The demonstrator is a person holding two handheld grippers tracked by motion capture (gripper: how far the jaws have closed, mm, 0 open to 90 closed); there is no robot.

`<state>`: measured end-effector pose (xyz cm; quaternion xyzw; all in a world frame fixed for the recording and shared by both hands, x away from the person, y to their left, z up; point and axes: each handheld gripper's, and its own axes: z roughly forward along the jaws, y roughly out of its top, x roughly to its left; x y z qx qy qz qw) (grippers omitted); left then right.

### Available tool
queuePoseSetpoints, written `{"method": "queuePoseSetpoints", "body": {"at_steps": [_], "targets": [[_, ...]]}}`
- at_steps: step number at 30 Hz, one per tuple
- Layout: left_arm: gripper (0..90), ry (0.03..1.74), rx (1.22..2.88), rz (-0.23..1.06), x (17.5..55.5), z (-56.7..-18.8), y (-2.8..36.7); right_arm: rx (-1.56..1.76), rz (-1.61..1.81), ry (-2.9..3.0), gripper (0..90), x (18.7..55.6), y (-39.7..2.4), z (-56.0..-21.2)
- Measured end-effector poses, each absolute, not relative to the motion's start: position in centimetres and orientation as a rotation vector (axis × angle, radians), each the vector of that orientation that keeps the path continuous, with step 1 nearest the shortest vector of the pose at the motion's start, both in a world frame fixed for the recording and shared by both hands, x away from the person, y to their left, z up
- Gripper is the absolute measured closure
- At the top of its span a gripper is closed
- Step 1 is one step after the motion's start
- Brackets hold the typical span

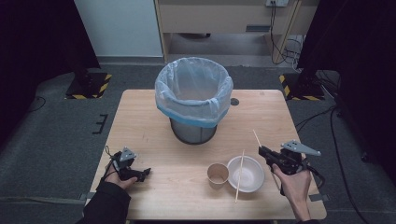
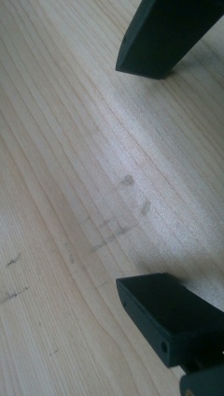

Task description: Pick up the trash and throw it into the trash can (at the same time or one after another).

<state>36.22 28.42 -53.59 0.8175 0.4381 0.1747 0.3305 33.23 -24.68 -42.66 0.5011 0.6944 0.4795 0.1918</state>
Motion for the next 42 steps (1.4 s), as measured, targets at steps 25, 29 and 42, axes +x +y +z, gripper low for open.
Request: {"method": "queuePoseSetpoints", "body": {"at_steps": [25,29,42], "targets": [[0.0,1.142,2.134,0.457,36.2,-53.6,28.4,1.195,1.66,1.688,85.7,36.1,-22.5,-32.3],[0.0,1.142,2.134,0.457,36.2,-53.6,28.4,1.169,1.693,1.655,85.7,36.9,-22.0,-30.9],[0.0,1.139,2.137,0.456,36.3,-53.6,28.4,1.103,1.74,1.602,85.7,39.8,-19.7,-26.5]]}}
